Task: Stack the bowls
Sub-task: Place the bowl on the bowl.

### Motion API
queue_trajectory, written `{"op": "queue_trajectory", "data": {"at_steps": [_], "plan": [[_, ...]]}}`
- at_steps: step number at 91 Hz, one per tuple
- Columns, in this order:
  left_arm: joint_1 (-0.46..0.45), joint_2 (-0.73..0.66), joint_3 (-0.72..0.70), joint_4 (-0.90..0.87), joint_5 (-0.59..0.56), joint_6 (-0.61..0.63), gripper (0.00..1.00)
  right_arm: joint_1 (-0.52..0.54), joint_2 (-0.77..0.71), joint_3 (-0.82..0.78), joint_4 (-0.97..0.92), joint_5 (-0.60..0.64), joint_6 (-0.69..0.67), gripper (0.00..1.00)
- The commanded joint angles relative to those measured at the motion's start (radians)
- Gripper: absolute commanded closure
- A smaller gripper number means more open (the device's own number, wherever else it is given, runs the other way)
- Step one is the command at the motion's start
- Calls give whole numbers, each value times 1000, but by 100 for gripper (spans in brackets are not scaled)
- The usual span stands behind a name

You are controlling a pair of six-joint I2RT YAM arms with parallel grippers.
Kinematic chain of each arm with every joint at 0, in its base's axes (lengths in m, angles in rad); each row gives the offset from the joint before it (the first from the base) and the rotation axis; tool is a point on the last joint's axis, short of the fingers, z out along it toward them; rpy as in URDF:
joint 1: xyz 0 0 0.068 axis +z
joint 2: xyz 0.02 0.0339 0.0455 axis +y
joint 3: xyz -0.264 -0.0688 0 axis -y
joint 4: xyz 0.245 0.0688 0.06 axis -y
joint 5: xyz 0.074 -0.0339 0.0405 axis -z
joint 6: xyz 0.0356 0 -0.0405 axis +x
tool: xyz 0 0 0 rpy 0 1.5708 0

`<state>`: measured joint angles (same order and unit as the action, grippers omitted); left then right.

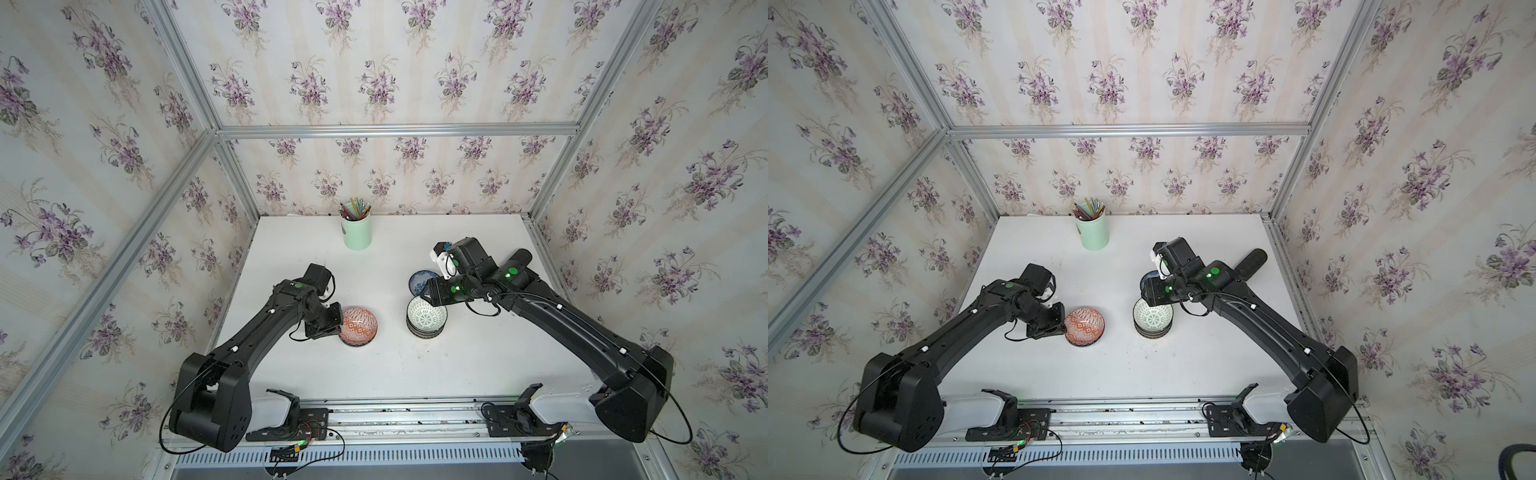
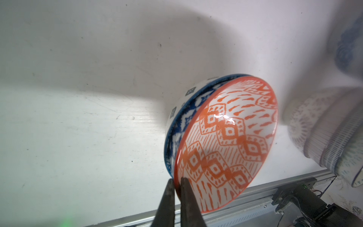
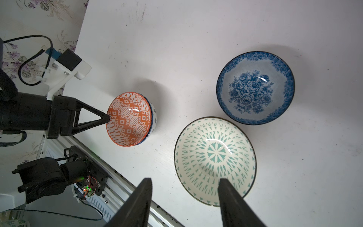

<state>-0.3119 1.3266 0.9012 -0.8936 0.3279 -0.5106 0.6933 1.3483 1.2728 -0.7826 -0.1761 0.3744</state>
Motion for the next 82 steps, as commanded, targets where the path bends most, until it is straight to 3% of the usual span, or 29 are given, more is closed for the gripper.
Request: {"op": "queue_trajectory", "data": {"at_steps": [1,12,42,49,61,71,82], "plan": [[0,6,-4,-8,0,18,94,0,-6,-2,15,1,4,41],[1,14,-12,3,2,17,100,1,-6,-6,17,0,5,41],[1,17,-7,-1,-2,18,99,0,-8,-15,24,-2,10,41],[2,15,14,-13,-2,21,93,0,-8,-16,24,-2,11,41],[4,17,78,-39,-12,34,74,1,-6,-16,26,-4,11,41],[7,56,142,-58,-34,51,67,1,-8,-16,25,-5,11,41],[8,125,185,-54,-34,59,66,0,-9,-13,24,-3,11,41]]}}
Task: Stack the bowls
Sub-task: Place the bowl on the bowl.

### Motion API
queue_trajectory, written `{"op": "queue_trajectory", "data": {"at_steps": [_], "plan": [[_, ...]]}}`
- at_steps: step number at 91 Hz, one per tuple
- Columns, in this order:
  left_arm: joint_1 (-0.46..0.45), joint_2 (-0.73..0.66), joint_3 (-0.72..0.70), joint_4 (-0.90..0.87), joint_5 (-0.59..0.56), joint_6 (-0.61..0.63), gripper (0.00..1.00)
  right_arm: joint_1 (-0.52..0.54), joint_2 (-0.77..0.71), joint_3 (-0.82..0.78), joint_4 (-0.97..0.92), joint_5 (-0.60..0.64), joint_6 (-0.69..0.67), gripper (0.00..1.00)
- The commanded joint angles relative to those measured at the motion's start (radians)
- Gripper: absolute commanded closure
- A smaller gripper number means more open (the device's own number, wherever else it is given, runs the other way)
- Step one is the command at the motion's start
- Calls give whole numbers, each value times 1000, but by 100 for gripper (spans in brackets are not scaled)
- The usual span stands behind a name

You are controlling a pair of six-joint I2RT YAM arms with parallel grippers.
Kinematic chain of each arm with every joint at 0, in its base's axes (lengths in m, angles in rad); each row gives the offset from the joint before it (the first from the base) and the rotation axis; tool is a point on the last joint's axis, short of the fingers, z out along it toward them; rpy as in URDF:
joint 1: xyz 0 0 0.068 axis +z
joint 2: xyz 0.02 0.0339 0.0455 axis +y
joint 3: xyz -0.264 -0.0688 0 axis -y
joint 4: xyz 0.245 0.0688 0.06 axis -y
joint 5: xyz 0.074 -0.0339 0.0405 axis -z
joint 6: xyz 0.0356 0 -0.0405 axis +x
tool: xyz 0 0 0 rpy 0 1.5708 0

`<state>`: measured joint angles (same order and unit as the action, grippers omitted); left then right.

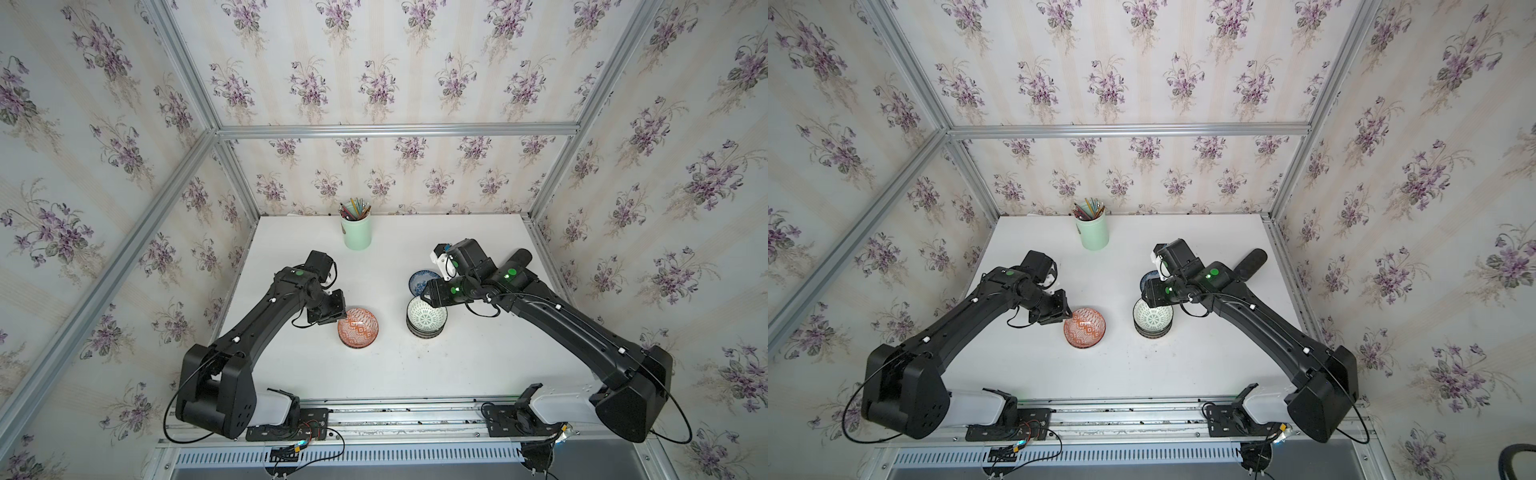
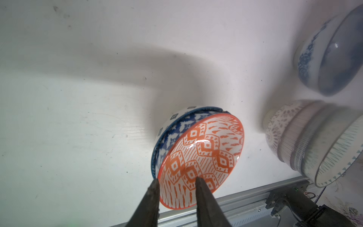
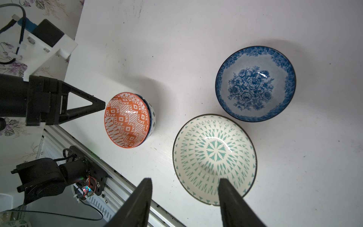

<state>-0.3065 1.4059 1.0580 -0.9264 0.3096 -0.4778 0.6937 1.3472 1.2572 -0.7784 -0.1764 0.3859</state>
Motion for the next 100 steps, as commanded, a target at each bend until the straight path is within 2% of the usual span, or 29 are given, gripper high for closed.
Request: {"op": "queue_trajectory", "data": {"at_steps": [1,15,42,84,100], "plan": [[3,50,29,-20,-15,27,66,0,-7,3,19,-3,0,41],[4,99,38,-17,-28,30,71,0,-6,7,14,0,-4,41],[20,105,-1,1,-30,35,78,-1,-3,5,14,-2,-3,41],[40,97,-26,5,-24,45,80,1,0,5,20,-6,2,41],[46,78,-19,3,-16,45,77,0,-3,-2,19,-2,0,41]]}}
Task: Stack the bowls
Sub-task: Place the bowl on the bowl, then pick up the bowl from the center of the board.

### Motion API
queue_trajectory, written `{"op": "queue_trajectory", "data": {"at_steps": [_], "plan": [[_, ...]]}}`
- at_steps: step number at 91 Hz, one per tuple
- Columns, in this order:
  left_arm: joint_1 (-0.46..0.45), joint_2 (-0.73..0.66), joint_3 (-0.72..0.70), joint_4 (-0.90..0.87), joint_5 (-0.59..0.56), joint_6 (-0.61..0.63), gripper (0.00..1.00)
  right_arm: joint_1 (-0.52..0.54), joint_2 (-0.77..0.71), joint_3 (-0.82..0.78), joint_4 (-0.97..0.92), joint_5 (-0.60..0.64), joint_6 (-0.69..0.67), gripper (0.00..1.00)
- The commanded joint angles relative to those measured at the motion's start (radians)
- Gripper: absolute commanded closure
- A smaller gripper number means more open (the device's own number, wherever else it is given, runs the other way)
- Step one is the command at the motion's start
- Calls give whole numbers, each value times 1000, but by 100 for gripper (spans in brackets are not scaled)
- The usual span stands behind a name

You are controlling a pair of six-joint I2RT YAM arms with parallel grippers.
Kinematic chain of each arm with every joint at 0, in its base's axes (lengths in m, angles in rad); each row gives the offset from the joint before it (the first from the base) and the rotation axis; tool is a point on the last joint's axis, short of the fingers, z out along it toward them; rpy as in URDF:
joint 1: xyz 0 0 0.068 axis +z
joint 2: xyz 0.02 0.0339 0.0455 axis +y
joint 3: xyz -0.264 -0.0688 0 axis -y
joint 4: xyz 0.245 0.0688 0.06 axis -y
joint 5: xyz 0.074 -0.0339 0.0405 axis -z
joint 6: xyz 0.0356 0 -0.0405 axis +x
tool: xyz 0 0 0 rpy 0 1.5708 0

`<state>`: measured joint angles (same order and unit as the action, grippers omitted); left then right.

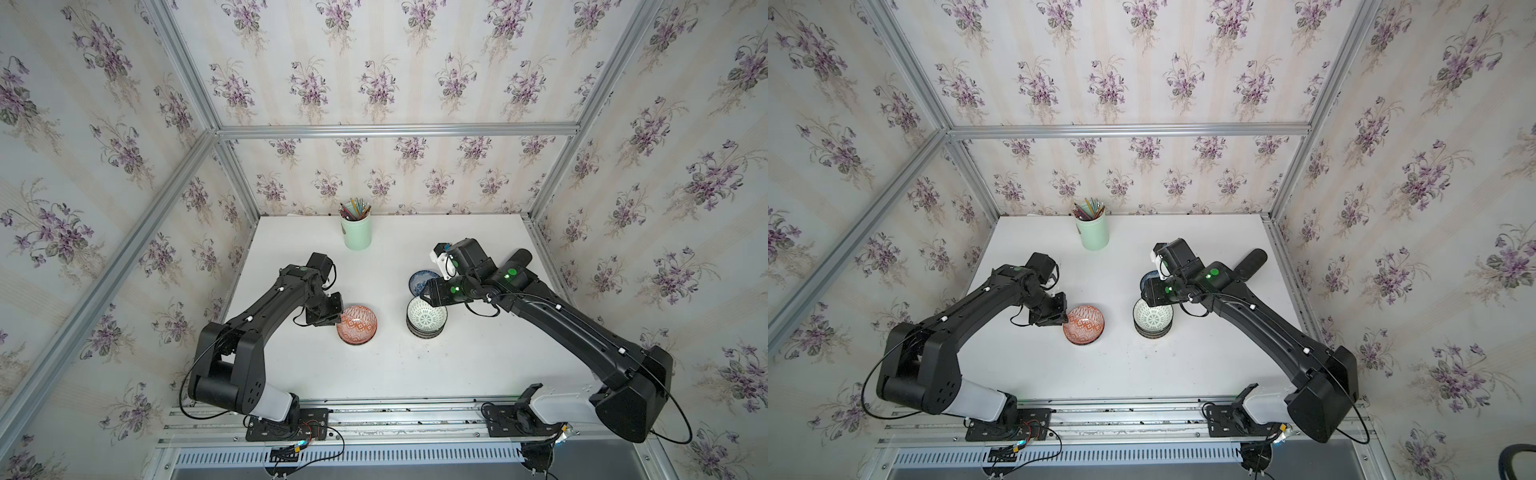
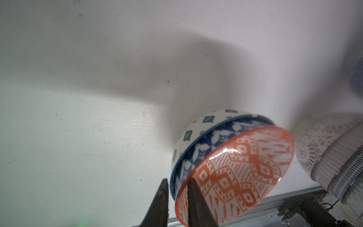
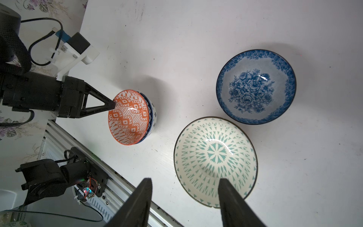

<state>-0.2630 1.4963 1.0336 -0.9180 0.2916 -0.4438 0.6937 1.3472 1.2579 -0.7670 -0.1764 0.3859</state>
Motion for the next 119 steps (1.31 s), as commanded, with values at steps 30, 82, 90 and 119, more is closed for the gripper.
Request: {"op": "queue_trajectory", "data": {"at_steps": [30,82,90,119], "plan": [[12,-107,17,-46,-15,5,71,-74,48,36,-10,58,-15,42],[13,-436,-77,-148,52,-25,52,-282,383,113,72,138,30,56],[14,-436,-79,-146,56,-26,52,-283,429,112,90,125,32,60],[14,-423,-84,-138,58,-20,53,-285,508,87,139,76,11,70]]}}
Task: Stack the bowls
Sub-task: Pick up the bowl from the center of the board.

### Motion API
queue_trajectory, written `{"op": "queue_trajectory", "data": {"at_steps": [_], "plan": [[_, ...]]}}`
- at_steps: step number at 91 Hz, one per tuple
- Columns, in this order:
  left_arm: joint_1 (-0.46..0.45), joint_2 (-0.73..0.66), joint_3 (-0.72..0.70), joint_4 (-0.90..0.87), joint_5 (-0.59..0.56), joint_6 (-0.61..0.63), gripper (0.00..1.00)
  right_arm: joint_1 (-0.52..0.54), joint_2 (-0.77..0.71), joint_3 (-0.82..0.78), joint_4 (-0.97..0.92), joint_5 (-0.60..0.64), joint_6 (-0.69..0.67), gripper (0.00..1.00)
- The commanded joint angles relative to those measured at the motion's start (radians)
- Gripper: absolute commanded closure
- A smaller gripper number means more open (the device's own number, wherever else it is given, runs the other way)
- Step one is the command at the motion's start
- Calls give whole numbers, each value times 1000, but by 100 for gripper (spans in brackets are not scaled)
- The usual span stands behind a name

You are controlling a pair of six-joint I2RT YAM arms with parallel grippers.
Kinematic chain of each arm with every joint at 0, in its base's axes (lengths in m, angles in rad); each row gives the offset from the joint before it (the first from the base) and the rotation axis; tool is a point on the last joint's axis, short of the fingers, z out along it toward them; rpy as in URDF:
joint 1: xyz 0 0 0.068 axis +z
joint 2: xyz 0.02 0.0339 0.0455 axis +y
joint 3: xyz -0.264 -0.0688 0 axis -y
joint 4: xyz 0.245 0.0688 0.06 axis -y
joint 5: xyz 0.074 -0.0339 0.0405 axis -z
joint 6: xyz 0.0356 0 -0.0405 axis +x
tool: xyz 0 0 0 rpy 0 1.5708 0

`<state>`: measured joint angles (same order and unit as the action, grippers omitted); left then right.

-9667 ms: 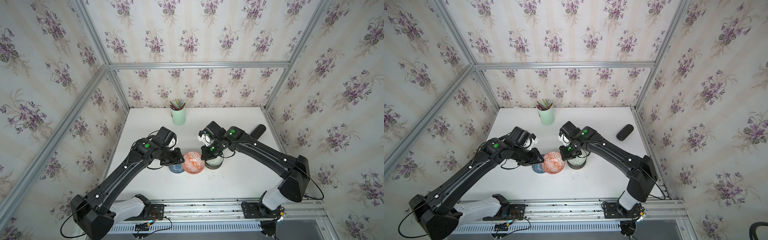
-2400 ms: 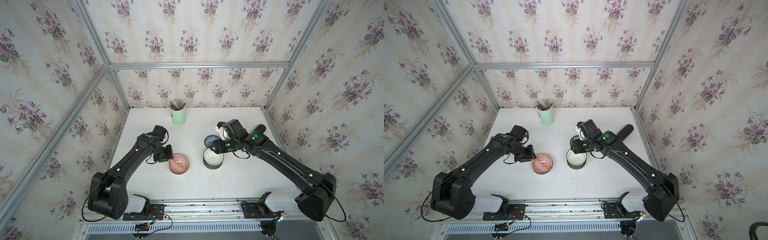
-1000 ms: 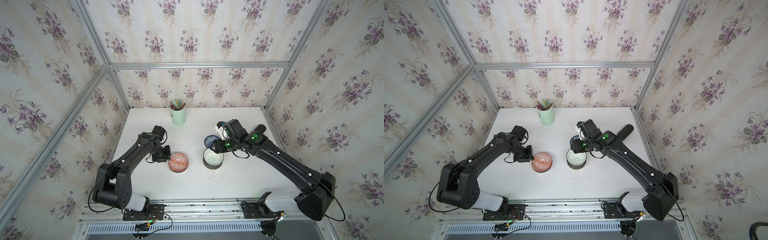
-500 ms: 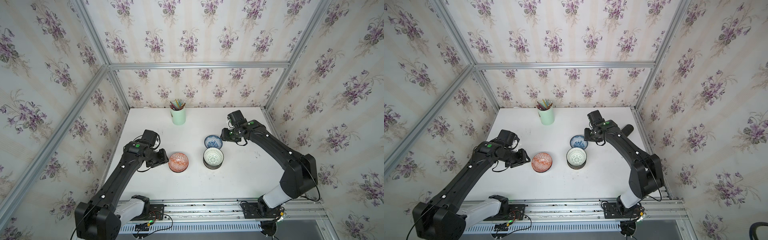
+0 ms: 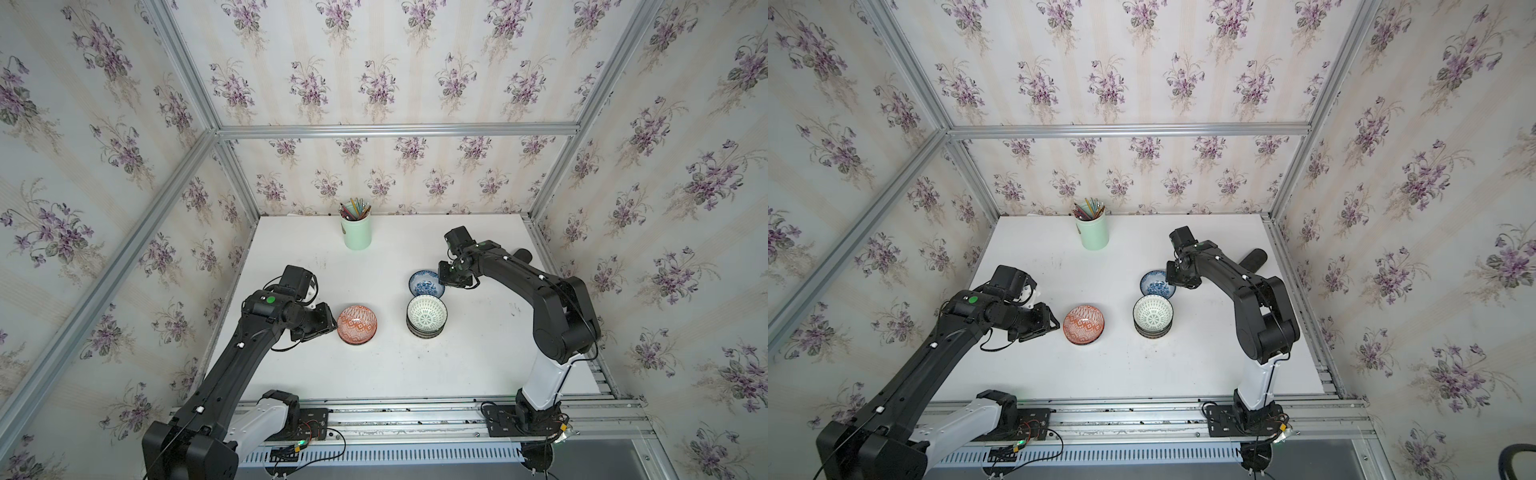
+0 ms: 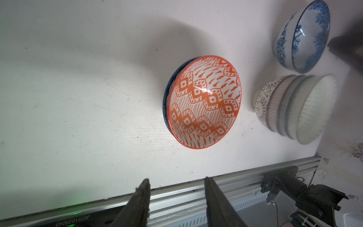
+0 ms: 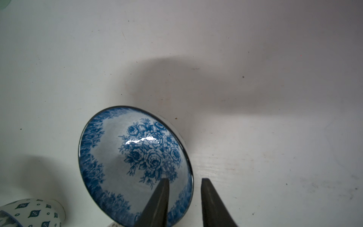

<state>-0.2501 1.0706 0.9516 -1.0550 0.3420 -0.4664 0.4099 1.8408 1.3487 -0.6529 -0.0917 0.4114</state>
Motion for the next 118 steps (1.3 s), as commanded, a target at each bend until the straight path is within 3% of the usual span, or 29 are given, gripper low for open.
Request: {"op": "queue_trajectory", "data": {"at_steps": [1,58,91,118], "plan": [[0,3,-2,-1,9,3,53,-2,18,-4,26,-7,-15,71],[0,10,1,-2,7,6,53,-5,46,8,36,-28,-21,100],[0,21,115,-7,-6,-16,54,-10,42,256,-131,-178,-2,100],[0,73,206,21,80,-26,54,43,25,422,-306,-245,-47,100]]}}
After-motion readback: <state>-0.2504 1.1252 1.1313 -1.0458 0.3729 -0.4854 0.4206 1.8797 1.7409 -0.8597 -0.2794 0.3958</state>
